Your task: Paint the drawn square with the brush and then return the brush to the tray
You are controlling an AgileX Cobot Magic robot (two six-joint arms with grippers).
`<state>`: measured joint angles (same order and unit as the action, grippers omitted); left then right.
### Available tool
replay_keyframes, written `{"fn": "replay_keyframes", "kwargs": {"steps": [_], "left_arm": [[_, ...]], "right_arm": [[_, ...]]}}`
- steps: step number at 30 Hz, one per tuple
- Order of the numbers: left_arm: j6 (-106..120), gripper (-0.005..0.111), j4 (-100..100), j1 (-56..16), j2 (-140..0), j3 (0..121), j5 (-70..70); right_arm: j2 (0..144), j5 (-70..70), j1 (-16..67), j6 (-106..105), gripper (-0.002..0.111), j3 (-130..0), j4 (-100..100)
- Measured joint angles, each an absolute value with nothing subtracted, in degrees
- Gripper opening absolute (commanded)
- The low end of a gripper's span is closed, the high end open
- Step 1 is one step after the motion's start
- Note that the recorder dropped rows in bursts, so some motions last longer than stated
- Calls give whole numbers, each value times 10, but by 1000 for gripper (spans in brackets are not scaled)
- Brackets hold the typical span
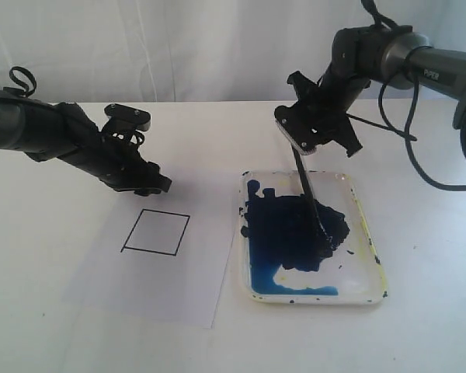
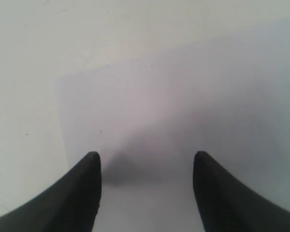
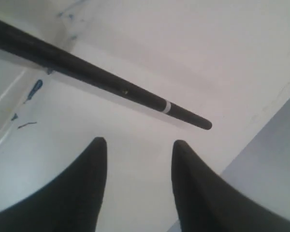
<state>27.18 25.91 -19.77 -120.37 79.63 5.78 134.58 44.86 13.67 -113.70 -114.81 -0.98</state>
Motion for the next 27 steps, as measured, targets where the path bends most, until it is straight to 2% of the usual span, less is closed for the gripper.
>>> {"fn": "replay_keyframes", "kwargs": {"steps": [18,27], "left_arm": [[272,60,259,-198,-1204,796,56],[272,60,259,-198,-1204,796,52]], "right_arm": [[1356,466,143,-1212,41,-1148,-12],[1356,507,143,-1212,37,-1148,-12]]}}
